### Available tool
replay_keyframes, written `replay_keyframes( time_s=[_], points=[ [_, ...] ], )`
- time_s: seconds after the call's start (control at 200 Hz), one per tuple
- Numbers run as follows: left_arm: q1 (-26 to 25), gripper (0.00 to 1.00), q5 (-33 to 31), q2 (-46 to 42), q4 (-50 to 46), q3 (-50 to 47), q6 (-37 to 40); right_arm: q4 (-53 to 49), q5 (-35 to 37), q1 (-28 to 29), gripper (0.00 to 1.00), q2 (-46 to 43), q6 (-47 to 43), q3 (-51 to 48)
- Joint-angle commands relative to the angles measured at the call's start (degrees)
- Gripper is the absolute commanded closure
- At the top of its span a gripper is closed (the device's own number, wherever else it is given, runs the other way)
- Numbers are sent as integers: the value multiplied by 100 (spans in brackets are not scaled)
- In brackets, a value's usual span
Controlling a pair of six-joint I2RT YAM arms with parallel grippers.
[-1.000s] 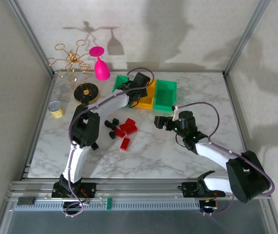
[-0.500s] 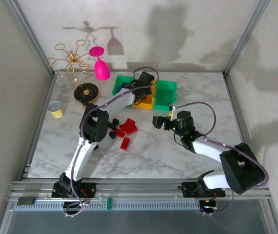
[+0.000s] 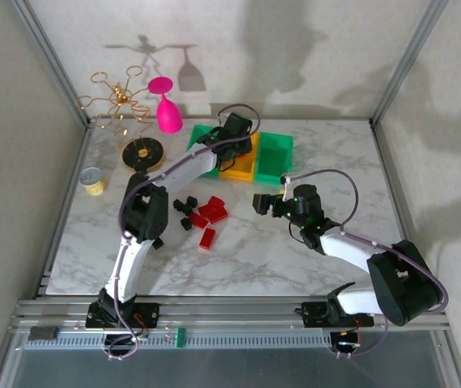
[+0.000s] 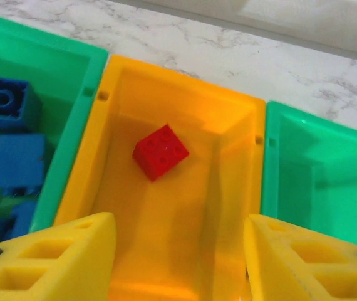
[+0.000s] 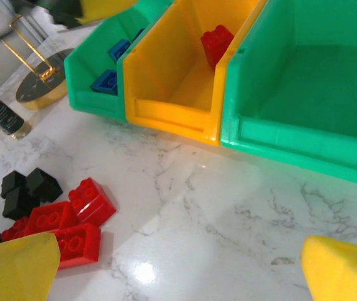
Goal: Sort the legos into containers by color
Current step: Place the lego in the container.
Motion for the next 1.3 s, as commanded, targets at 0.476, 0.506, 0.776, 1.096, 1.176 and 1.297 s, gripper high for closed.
replay_keyframes(
  time_s=[0.476, 0.506, 0.776, 1.096, 1.176, 1.297],
  points=[
    [-322, 44, 341, -3284, 172, -4512, -266, -2228, -162, 311, 1, -1265, 1116, -246],
    [-335, 44, 365, -3302, 131, -4595, -240, -2304, -188, 318, 2, -1305, 1176, -277],
    [-583, 40, 386, -3010, -3, -4772, -38, -2575, -231, 391, 1, -1807, 1591, -660],
    [-795, 40, 596, -2538, -7, -4600, 56, -2614, -134, 386, 1, -2074, 1682, -902],
    [-844, 40, 609, -2479, -15, -4638, 38, -2599, -123, 390, 1, -2091, 1687, -931],
    [-931, 39, 645, -2414, 21, -4683, -89, -2614, -65, 386, 2, -2090, 1664, -933]
  ],
)
